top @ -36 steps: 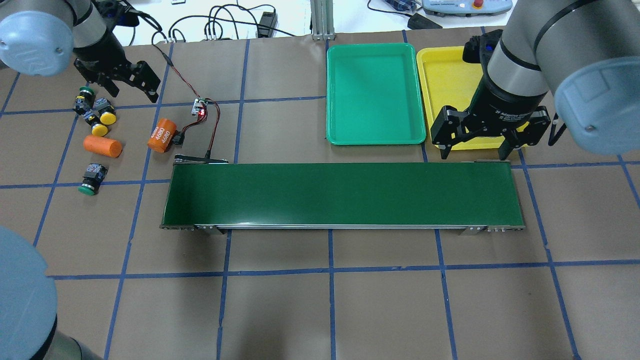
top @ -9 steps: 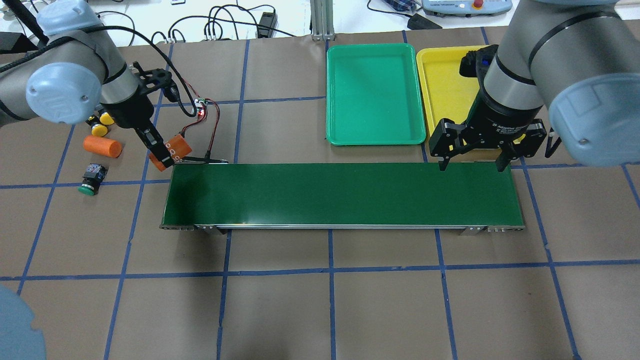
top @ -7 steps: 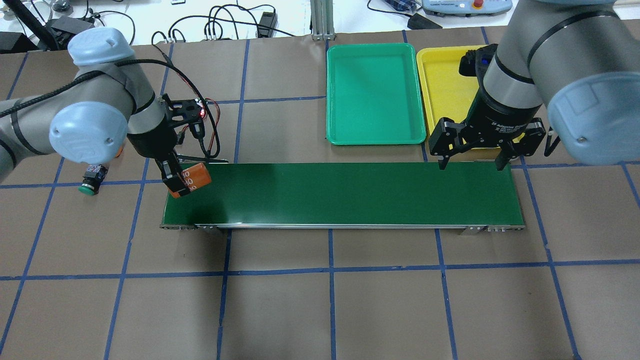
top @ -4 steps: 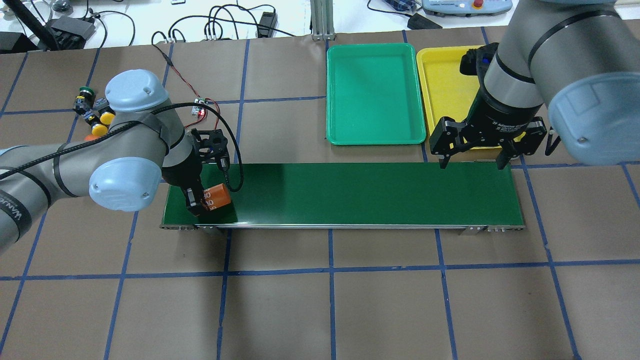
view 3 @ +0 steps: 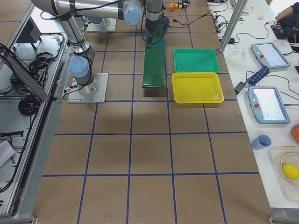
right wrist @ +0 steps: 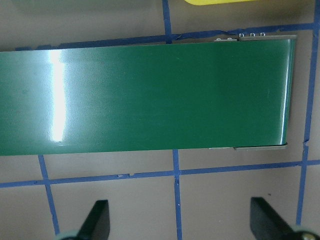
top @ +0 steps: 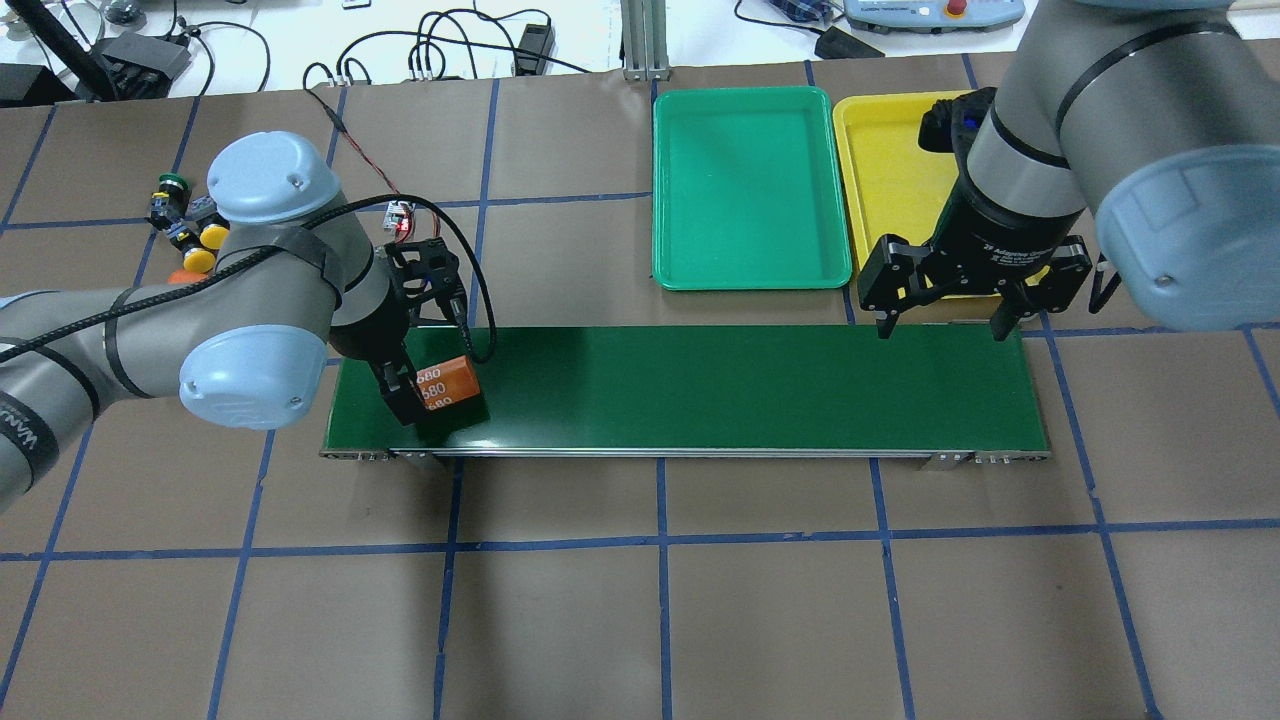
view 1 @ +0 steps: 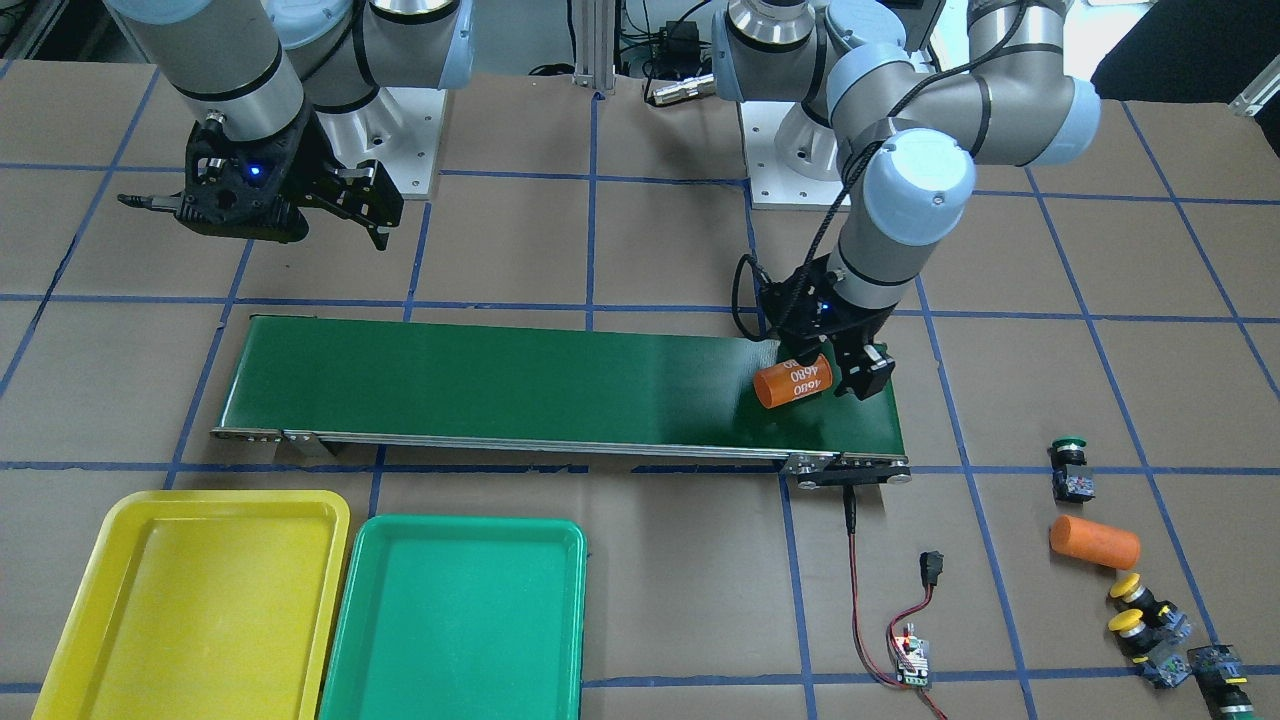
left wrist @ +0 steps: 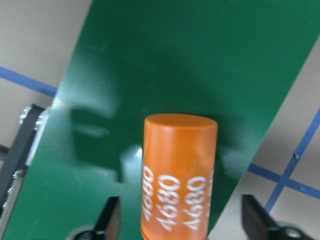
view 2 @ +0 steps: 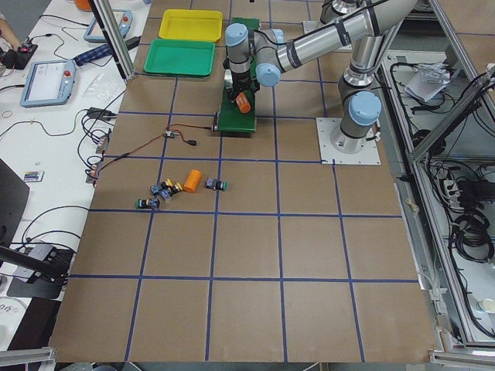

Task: Sort buttons by color to trays
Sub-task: 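Carry the orange cylinder onto the belt's near end and release, then move the left gripper back to the pile and grasp a push-button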

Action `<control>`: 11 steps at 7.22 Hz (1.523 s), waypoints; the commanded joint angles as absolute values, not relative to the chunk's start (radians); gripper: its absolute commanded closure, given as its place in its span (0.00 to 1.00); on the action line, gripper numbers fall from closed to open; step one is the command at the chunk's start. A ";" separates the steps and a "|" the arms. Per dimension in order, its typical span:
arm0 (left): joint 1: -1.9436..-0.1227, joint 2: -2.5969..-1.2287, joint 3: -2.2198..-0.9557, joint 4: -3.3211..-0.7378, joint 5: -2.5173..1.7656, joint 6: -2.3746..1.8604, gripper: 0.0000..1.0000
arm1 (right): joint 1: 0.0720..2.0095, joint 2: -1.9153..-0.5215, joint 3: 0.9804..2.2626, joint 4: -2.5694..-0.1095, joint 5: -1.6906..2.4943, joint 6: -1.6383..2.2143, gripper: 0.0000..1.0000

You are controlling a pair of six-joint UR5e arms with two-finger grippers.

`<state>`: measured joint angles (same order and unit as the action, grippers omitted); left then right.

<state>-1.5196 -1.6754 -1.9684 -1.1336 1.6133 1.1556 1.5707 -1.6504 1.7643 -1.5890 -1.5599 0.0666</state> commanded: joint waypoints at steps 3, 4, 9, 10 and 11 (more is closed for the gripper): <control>-1.171 -1.878 -1.637 -1.279 1.594 1.195 0.00 | 1.571 -1.651 1.764 -1.594 -1.568 0.066 0.00; -1.129 -1.967 -1.559 -1.276 1.598 1.248 0.00 | 1.569 -1.651 1.763 -1.597 -1.568 0.067 0.00; -1.015 -2.189 -1.402 -1.268 1.612 1.237 0.00 | 1.555 -1.644 1.786 -1.847 -1.572 0.084 0.00; -1.015 -2.186 -1.432 -1.269 1.611 1.130 0.00 | 1.557 -1.646 1.789 -1.789 -1.569 0.086 0.00; -1.012 -2.171 -1.492 -1.235 1.609 0.985 0.00 | 1.557 -1.646 1.792 -1.702 -1.563 0.104 0.00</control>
